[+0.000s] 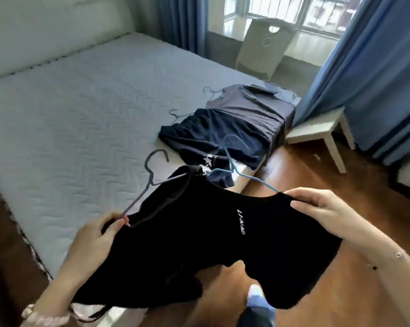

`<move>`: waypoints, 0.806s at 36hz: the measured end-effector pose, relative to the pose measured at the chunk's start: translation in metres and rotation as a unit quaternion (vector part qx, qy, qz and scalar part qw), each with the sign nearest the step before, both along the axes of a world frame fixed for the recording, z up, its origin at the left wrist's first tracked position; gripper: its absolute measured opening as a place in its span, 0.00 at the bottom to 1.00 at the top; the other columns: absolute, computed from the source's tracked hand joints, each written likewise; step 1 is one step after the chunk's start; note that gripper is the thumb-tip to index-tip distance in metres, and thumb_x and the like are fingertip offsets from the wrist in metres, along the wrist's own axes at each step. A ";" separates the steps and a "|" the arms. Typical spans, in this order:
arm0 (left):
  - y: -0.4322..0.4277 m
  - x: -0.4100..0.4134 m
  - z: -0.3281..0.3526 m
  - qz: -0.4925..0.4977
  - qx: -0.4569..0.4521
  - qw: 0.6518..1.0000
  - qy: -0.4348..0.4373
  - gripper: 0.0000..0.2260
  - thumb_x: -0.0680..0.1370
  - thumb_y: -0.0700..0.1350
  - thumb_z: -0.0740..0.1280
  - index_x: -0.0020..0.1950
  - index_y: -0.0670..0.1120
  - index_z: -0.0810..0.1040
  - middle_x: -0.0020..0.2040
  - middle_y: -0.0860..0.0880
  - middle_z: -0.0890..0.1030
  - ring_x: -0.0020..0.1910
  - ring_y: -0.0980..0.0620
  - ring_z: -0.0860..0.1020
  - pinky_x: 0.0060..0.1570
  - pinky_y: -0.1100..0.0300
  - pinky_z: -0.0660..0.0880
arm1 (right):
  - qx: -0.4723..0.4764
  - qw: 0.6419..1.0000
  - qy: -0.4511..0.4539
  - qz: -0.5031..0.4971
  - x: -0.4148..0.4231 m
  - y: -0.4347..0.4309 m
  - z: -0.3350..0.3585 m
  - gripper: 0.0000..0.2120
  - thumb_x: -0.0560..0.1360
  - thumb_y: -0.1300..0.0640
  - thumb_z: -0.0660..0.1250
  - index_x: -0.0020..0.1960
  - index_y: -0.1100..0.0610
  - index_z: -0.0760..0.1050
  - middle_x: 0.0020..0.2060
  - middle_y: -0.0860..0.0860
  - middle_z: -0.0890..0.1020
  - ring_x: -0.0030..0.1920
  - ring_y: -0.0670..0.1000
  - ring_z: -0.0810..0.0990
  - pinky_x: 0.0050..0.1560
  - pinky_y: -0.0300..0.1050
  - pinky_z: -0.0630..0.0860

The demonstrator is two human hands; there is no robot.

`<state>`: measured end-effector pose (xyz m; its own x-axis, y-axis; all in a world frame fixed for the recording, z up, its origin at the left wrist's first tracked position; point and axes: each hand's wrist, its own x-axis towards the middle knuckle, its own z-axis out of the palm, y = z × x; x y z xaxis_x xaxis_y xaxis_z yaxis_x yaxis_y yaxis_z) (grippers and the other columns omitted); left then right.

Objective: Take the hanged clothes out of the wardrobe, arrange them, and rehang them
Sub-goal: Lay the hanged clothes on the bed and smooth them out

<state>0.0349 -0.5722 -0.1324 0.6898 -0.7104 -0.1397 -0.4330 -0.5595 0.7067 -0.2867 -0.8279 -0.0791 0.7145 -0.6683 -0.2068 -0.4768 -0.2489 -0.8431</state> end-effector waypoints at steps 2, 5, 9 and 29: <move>-0.002 0.008 0.002 0.071 0.004 0.997 -0.031 0.06 0.78 0.43 0.64 0.45 0.50 0.80 0.46 0.48 0.83 0.51 0.44 0.79 0.48 0.56 0.68 | 0.001 0.999 -0.008 0.032 0.024 -0.038 -0.004 0.16 0.72 0.59 0.68 0.43 0.36 0.80 0.41 0.39 0.84 0.42 0.36 0.80 0.49 0.27 0.72; -0.008 0.024 0.007 0.155 0.014 0.986 -0.062 0.06 0.78 0.45 0.64 0.45 0.51 0.79 0.49 0.44 0.82 0.53 0.42 0.78 0.49 0.54 0.67 | 0.019 0.997 -0.037 0.068 0.065 -0.090 -0.009 0.10 0.72 0.55 0.69 0.40 0.40 0.82 0.36 0.36 0.84 0.38 0.33 0.79 0.46 0.24 0.73; -0.012 0.054 0.027 0.234 0.033 0.966 -0.107 0.12 0.79 0.46 0.64 0.41 0.62 0.78 0.47 0.49 0.81 0.50 0.48 0.76 0.50 0.58 0.68 | 0.027 0.990 -0.041 0.136 0.126 -0.153 -0.008 0.22 0.75 0.69 0.63 0.39 0.43 0.82 0.31 0.38 0.84 0.34 0.35 0.80 0.40 0.25 0.75; -0.027 0.339 -0.001 0.429 0.123 0.878 -0.174 0.12 0.81 0.49 0.57 0.52 0.50 0.79 0.51 0.43 0.80 0.48 0.40 0.75 0.40 0.56 0.64 | -0.171 0.957 -0.010 0.236 0.548 -0.257 -0.063 0.10 0.77 0.61 0.61 0.53 0.57 0.80 0.47 0.51 0.81 0.51 0.49 0.76 0.53 0.42 0.68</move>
<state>0.3736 -0.5995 -0.1339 0.9875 0.1131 0.1100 0.0558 -0.9024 0.4274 0.2614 -1.0846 -0.1425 0.9547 -0.2970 -0.0167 -0.2281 -0.6948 -0.6820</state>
